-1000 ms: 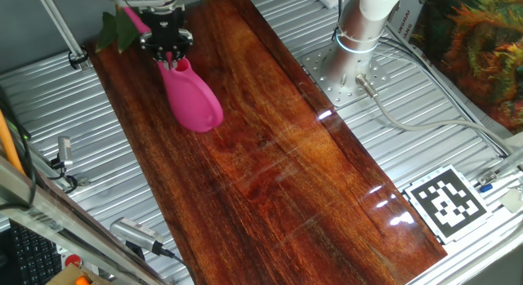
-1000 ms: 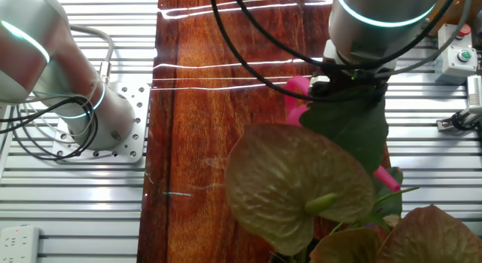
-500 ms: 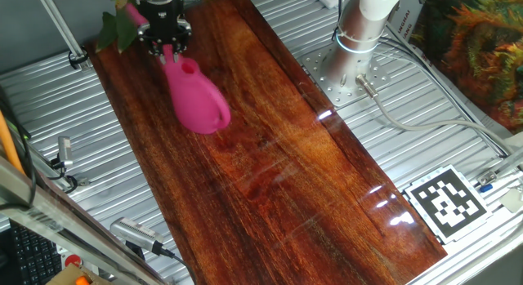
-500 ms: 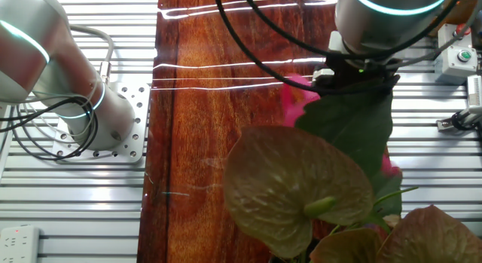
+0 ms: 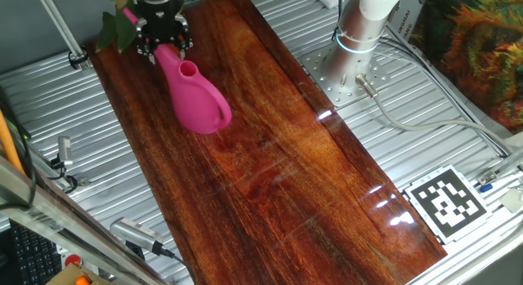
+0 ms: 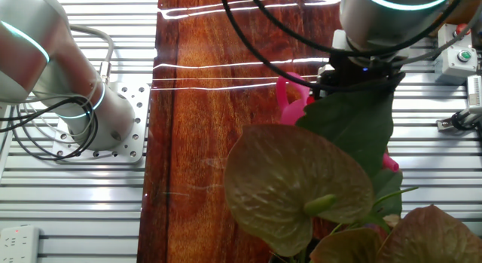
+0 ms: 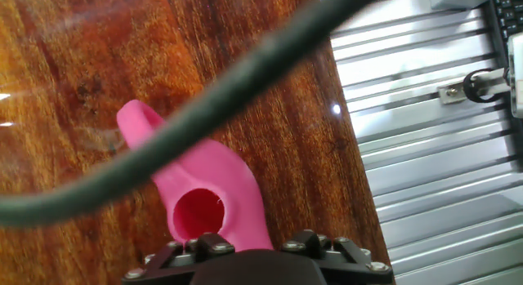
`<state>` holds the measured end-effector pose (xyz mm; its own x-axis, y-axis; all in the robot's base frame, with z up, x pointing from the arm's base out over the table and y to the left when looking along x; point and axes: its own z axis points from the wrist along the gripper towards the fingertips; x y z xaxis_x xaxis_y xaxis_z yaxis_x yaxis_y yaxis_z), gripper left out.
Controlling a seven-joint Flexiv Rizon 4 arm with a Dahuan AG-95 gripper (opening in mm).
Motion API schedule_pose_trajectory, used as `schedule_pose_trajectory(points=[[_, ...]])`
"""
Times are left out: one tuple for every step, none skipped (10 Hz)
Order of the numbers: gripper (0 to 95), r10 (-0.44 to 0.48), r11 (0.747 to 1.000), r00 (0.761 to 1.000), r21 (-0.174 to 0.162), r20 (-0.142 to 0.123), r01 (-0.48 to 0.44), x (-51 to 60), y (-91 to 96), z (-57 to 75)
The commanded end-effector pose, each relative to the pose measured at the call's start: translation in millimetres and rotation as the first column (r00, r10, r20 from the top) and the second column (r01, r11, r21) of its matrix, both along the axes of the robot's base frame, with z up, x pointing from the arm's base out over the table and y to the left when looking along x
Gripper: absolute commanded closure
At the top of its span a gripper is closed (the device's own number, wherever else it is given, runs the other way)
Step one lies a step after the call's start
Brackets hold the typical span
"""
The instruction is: Water the plant
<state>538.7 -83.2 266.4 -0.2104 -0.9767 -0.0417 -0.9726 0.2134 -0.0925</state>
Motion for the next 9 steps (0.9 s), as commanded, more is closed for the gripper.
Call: schedule_pose_trajectory(points=[[38.0, -0.034, 0.999, 0.999, 0.009, -0.018, 0.034, 0.6, 0.1, 0.9], [38.0, -0.035, 0.999, 0.999, 0.010, -0.024, 0.035, 0.9, 1.1, 1.8], [38.0, -0.039, 0.999, 0.999, 0.010, -0.029, 0.039, 0.7, 3.9, 2.6], [38.0, -0.040, 0.999, 0.999, 0.012, -0.033, 0.041, 0.8, 9.9, 3.4], [38.0, -0.039, 0.999, 0.999, 0.010, -0.033, 0.039, 0.4, 16.0, 3.2], [38.0, -0.044, 0.999, 0.999, 0.010, -0.029, 0.045, -2.8, 25.5, -0.8], [38.0, -0.042, 0.999, 0.999, 0.014, -0.023, 0.042, -8.5, 36.5, -9.3], [38.0, -0.039, 0.999, 0.999, 0.028, -0.024, 0.039, -13.5, 44.5, -15.5], [38.0, -0.037, 0.998, 0.999, 0.045, -0.024, 0.038, -18.1, 51.5, -20.6]])
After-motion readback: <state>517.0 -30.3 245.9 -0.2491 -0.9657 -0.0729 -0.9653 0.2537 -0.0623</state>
